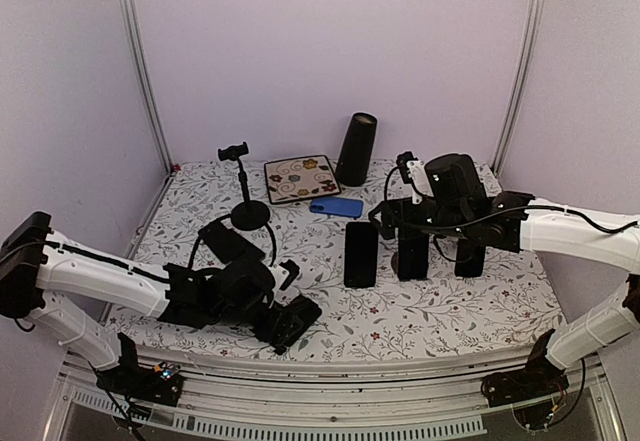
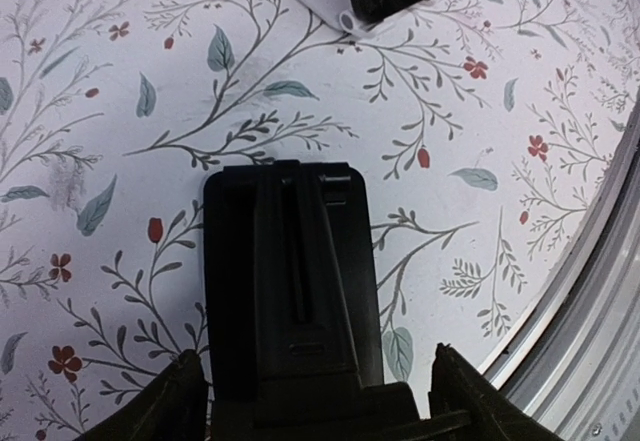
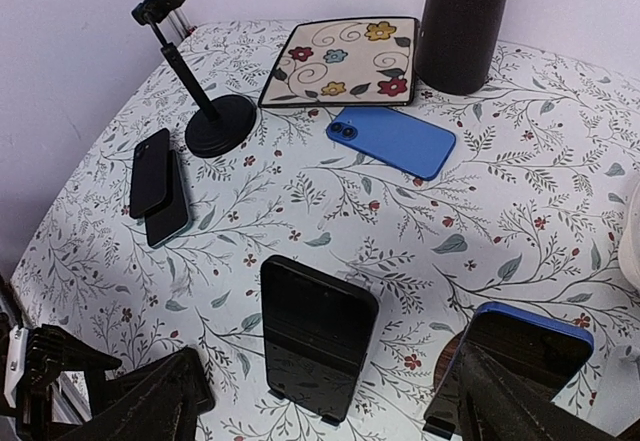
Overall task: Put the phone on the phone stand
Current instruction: Pick up the phone stand from the center of the board.
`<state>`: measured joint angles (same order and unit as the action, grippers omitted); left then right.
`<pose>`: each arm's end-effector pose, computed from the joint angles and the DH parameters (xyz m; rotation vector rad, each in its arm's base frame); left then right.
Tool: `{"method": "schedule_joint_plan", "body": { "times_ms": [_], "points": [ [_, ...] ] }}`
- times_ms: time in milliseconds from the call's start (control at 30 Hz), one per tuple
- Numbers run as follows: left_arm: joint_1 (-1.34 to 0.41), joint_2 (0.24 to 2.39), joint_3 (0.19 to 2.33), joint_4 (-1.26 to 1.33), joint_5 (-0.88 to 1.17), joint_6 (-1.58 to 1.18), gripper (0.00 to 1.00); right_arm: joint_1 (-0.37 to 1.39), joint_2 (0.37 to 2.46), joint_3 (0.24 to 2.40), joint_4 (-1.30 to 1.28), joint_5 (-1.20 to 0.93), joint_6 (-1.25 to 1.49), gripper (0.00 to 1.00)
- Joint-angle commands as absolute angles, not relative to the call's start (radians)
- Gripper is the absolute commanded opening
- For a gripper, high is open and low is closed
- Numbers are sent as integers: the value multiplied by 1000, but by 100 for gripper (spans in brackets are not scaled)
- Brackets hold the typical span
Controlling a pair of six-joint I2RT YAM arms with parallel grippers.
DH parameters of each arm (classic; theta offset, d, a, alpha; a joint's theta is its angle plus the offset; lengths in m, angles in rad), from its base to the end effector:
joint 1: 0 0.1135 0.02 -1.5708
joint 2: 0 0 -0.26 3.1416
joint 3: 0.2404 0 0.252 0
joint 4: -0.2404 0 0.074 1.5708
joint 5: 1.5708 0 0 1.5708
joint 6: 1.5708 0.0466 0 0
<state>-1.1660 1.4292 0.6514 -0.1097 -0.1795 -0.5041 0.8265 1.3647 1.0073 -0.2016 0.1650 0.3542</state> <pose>0.1161 -0.2499 0.1490 0.7390 2.3978 -0.5096 0.2216 0.2293 0.2750 -0.4099 2.1271 0.5187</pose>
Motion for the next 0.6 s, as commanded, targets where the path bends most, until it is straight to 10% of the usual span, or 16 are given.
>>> {"method": "schedule_joint_plan", "body": {
  "times_ms": [0, 567],
  "points": [
    [-1177, 1365, 685, -118, -245, -491, 23, 833, 1377, 1037, -192, 158, 345, 90],
    [-1113, 1236, 732, -46, -258, -562, 18, 839, 1370, 1041, -145, 46, 394, 90]
  ]
}}
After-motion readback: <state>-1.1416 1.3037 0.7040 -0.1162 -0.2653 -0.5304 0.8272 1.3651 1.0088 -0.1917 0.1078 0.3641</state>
